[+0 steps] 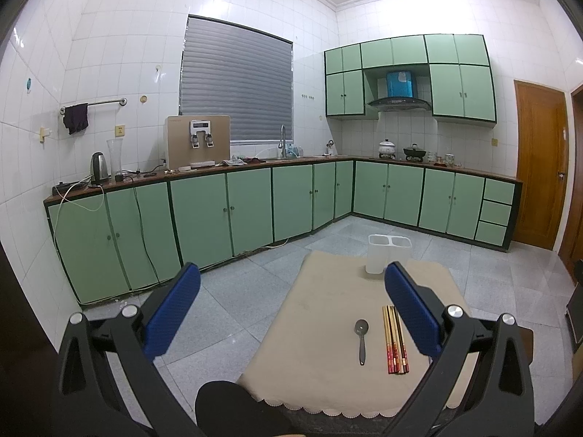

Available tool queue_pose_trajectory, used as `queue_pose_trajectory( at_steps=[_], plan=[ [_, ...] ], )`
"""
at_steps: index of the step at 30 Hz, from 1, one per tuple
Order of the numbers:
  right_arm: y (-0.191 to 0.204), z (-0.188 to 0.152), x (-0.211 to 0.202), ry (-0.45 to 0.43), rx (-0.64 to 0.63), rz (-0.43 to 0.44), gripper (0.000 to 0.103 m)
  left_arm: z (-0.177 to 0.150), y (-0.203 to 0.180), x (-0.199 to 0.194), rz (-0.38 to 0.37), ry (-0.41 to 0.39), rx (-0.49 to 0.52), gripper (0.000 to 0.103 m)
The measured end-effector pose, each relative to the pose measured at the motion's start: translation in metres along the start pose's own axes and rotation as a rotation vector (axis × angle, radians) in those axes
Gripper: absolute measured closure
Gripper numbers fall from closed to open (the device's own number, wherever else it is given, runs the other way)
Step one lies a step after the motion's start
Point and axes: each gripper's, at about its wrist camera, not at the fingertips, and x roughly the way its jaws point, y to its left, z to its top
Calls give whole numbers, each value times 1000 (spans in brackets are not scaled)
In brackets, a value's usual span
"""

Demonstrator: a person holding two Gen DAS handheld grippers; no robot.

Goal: Organize utensils
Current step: 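Lower both tools toward the spoons lying on the cloth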

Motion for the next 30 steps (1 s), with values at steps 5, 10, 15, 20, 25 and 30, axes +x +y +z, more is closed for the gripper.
queue_pose_trajectory(
  at_steps=[5,10,15,20,25,30],
  plan=[
    [-1,-1,3,0,-5,31,6,-2,0,4,-11,14,10,5],
    [8,-13,21,48,-61,79,6,-18,-8,30,-78,89,37,5],
    [16,-46,75,215,-98,131,29,-57,-16,83,-172,241,33,5],
    [22,-93,142,408,-92,218,53,-100,-24,139,-253,383,32,6],
    [29,-145,210,564,-58,277,66,-141,-52,191,-323,462,57,28],
    [40,-185,250,640,-61,287,72,-181,-67,240,-354,547,59,35]
  ],
)
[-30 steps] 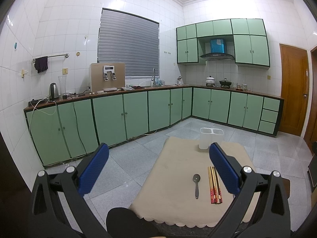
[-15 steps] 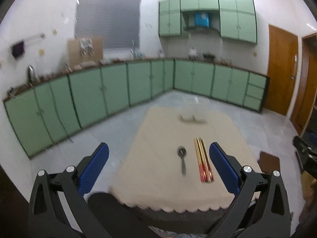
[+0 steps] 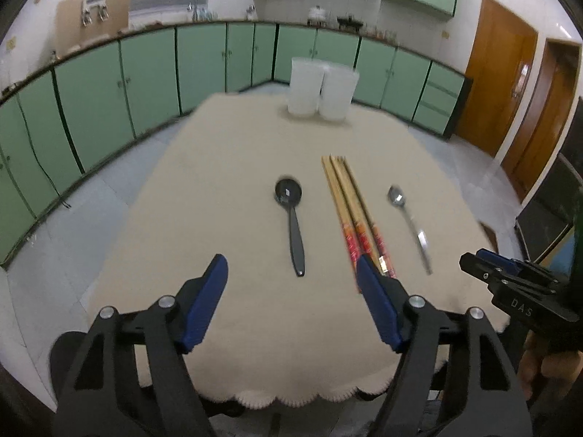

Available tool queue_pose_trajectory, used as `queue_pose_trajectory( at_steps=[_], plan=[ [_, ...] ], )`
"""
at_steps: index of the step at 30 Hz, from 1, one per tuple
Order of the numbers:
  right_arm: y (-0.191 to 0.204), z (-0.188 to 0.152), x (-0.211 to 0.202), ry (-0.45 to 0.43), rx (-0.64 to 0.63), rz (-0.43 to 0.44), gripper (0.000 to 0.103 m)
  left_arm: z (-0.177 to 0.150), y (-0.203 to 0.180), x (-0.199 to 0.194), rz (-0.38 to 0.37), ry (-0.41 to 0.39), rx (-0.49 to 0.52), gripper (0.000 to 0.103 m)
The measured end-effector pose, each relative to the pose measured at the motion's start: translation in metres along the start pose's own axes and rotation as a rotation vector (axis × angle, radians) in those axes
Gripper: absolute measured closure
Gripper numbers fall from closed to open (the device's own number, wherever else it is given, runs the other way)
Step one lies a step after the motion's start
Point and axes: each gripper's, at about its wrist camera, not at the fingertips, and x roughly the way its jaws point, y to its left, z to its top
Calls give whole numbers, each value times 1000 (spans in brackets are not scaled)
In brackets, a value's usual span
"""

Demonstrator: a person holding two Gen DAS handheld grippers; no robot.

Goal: Organize utensils
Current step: 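Lower both tools toward the spoons lying on the cloth, then grasp the black spoon handle with the left tool while the right tool grasps the silver spoon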

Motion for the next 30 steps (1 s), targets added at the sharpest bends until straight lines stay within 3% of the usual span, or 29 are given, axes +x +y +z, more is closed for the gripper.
queue_pose_trajectory(
  at_steps=[5,12,18,20,22,24,30],
  plan=[
    [-5,-6,32,44,-1,5,76,-5,-3,51,12,84,3,36],
    [-14,-4,49,69,3,6,80,-2,-5,87,33,156,5,49],
    [-10,-4,52,44,-31,-12,81,1,-10,93,59,135,24,51],
    [-7,-4,53,37,-53,-27,84,0,-12,93,63,129,32,60],
    [-5,-5,51,37,-69,-25,91,0,-11,91,55,130,29,80],
    [-4,-4,51,39,-68,-25,92,1,-8,90,45,136,15,92],
    [-4,7,38,34,-63,-14,93,13,-6,78,22,133,-1,93]
  ],
)
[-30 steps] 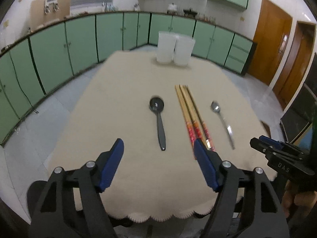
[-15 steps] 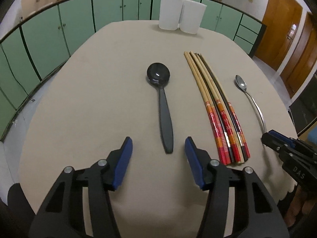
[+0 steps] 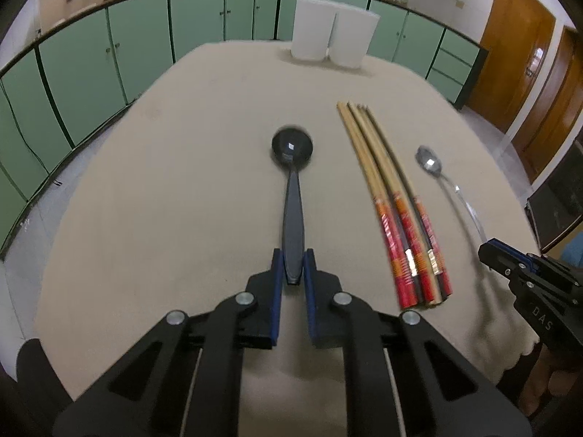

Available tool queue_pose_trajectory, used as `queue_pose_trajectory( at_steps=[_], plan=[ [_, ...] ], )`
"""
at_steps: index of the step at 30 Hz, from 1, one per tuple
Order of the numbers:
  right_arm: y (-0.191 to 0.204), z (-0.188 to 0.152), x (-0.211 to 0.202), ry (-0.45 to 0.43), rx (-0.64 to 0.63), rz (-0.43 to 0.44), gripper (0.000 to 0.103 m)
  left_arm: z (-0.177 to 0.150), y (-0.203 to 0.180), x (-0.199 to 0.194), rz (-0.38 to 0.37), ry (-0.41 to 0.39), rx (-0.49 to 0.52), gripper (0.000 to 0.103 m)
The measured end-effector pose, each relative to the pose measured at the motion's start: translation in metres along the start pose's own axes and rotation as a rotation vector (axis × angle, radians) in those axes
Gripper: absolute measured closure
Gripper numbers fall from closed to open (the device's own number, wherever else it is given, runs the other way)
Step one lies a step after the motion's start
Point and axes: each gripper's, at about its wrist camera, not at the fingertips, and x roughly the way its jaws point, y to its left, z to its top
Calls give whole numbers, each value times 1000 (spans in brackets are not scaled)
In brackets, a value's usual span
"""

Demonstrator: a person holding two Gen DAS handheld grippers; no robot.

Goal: Organize utensils
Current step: 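Grasp the black spoon handle with the left tool while the right tool grasps the silver spoon, then carry both spoons to the white holder and drop each into a compartment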

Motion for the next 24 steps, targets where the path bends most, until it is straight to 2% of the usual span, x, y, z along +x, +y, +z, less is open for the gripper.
queue_pose_trajectory(
  at_steps=[5,12,18,24],
  plan=[
    [-2,26,-23,-34,5,7,93,20,-3,-26,8,-62,26,93],
    [-2,76,-44,-56,-41,25,94,53,-2,-46,2,-83,60,93],
    [-3,115,-46,-4,-88,56,94,84,3,-55,-34,-71,89,93],
    [-7,135,-46,52,-99,93,95,105,4,-64,-70,-58,117,93]
  ],
)
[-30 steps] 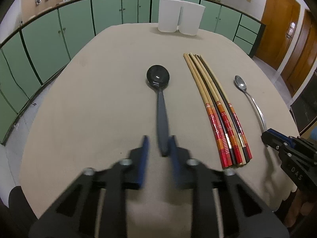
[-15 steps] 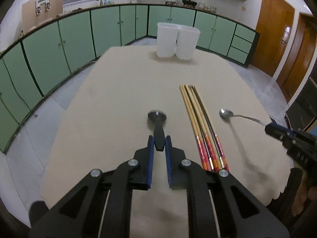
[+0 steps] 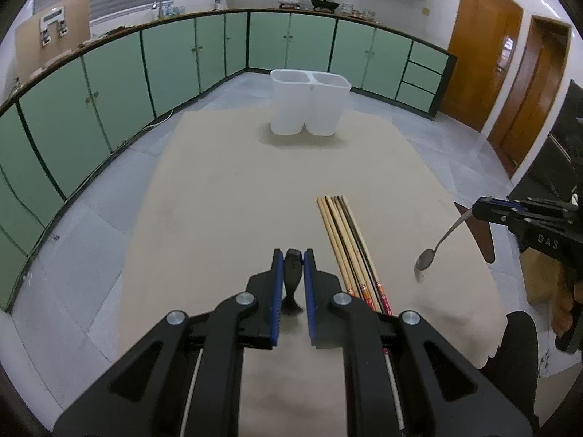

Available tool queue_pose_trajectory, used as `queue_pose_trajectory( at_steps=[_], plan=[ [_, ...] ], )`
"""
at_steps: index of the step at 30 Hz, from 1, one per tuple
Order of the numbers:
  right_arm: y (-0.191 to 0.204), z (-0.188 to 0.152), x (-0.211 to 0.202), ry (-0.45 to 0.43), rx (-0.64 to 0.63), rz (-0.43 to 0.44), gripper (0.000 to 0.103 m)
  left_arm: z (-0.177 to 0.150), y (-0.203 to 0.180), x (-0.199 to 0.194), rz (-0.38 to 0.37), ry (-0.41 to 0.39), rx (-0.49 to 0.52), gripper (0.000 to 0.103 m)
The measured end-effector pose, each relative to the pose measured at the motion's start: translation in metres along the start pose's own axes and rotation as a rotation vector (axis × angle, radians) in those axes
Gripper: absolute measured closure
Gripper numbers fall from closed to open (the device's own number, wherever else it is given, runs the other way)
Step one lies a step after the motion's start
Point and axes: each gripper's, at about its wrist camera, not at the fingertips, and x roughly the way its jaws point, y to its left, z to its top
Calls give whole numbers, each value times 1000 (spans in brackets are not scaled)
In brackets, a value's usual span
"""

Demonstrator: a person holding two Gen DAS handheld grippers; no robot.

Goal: Organize utensils
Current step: 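Carry both spoons to the white holder and drop each into a compartment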

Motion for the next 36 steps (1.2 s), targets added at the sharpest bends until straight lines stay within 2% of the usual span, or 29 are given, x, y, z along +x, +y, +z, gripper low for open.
queue_pose_trajectory(
  at_steps=[9,18,25,36],
  plan=[
    [-3,20,-9,9,-8,33,96,26,-1,-7,-26,-15,33,93],
    [-7,69,-12,-11,-21,42,96,71,-4,-4,-37,-46,56,93],
    [-8,123,-7,-18,-34,34,100,127,-8,9,-24,-88,73,93],
    [-21,227,24,-46,-2,20,100,249,-5,53,0,-157,66,93]
  ],
)
